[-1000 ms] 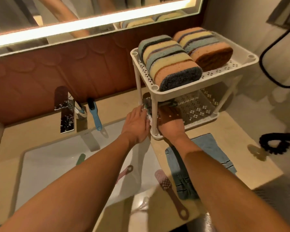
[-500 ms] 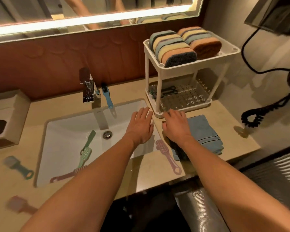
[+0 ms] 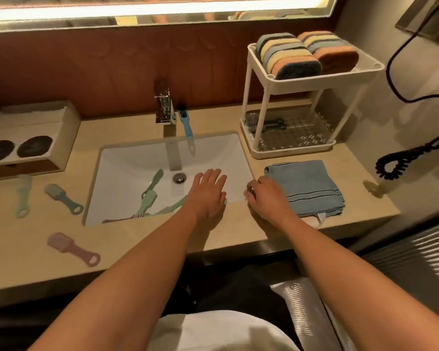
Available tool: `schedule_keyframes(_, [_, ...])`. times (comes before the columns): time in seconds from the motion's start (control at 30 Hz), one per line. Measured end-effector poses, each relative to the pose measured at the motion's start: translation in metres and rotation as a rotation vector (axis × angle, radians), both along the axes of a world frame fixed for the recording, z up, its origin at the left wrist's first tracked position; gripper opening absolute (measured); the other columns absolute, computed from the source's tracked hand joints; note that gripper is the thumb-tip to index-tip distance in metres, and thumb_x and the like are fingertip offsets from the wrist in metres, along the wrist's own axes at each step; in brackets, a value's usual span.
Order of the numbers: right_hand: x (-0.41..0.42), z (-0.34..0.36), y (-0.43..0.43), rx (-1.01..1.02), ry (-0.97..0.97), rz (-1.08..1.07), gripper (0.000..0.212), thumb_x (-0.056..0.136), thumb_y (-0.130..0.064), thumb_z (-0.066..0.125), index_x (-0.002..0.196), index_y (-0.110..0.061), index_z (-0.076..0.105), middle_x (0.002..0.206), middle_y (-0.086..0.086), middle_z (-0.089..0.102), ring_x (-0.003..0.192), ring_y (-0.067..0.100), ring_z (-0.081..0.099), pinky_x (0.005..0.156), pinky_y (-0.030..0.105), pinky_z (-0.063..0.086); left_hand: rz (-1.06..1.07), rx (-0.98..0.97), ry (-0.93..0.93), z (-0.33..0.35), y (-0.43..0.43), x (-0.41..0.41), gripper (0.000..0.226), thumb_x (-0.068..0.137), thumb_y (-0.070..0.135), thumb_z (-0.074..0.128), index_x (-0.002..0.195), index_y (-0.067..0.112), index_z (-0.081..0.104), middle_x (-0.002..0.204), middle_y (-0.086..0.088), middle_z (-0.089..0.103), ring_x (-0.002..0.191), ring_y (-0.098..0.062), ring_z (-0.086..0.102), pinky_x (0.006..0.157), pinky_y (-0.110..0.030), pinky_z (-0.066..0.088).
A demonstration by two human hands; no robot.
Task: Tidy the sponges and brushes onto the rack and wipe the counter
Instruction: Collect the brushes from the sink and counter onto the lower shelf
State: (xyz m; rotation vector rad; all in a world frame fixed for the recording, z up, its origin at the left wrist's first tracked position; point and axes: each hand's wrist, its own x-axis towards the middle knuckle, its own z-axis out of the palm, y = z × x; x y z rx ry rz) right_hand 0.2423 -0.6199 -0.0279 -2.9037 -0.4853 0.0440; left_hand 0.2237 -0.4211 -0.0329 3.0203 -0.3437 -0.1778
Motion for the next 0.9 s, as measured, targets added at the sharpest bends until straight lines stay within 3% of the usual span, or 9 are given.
schedule_keyframes(0.4, [-0.026, -0.002, 0.093, 0.252, 0.044, 0.239, 0.027, 0.102, -0.021, 0.054, 0.129, -0.019, 0.057, 0.122, 0.004, 0.051, 0.095, 0.021, 0.061, 0.088, 0.034, 0.055, 0.161, 0.001, -0.027, -0.004, 0.072, -0.059, 0.054, 0.107, 0.037, 0.033, 0.157, 0.018, 0.027, 0.167, -0.008, 0.019, 0.154, -0.028, 0.013, 0.124, -0.047, 0.006])
schedule_keyframes(0.6, [-0.037, 0.0, 0.162, 0.246, 0.011, 0.405, 0.028, 0.098, -0.02, 0.059, 0.126, -0.021, 0.057, 0.126, 0.005, 0.05, 0.098, 0.025, 0.057, 0.087, 0.036, 0.053, 0.326, 0.007, -0.067, 0.001, 0.145, -0.106, 0.048, 0.104, 0.032, 0.04, 0.151, 0.019, 0.039, 0.16, -0.008, 0.034, 0.15, -0.026, 0.025, 0.123, -0.045, 0.011])
schedule_keyframes(0.77, [-0.041, 0.003, 0.207, 0.241, 0.025, 0.532, 0.03, 0.098, -0.016, 0.057, 0.128, -0.016, 0.058, 0.122, 0.008, 0.05, 0.097, 0.027, 0.056, 0.08, 0.036, 0.05, 0.468, 0.013, -0.074, 0.005, 0.202, -0.142, 0.05, 0.102, 0.023, 0.046, 0.152, 0.021, 0.038, 0.162, -0.004, 0.03, 0.15, -0.025, 0.02, 0.122, -0.043, 0.006])
schedule_keyframes(0.9, [-0.051, 0.003, 0.241, 0.242, 0.042, 0.614, 0.031, 0.097, -0.015, 0.056, 0.127, -0.017, 0.057, 0.121, 0.008, 0.049, 0.095, 0.03, 0.056, 0.079, 0.04, 0.05, 0.573, 0.056, 0.008, 0.01, 0.237, -0.17, 0.068, 0.089, 0.018, 0.063, 0.152, 0.022, 0.036, 0.163, -0.004, 0.027, 0.151, -0.025, 0.017, 0.122, -0.045, 0.009])
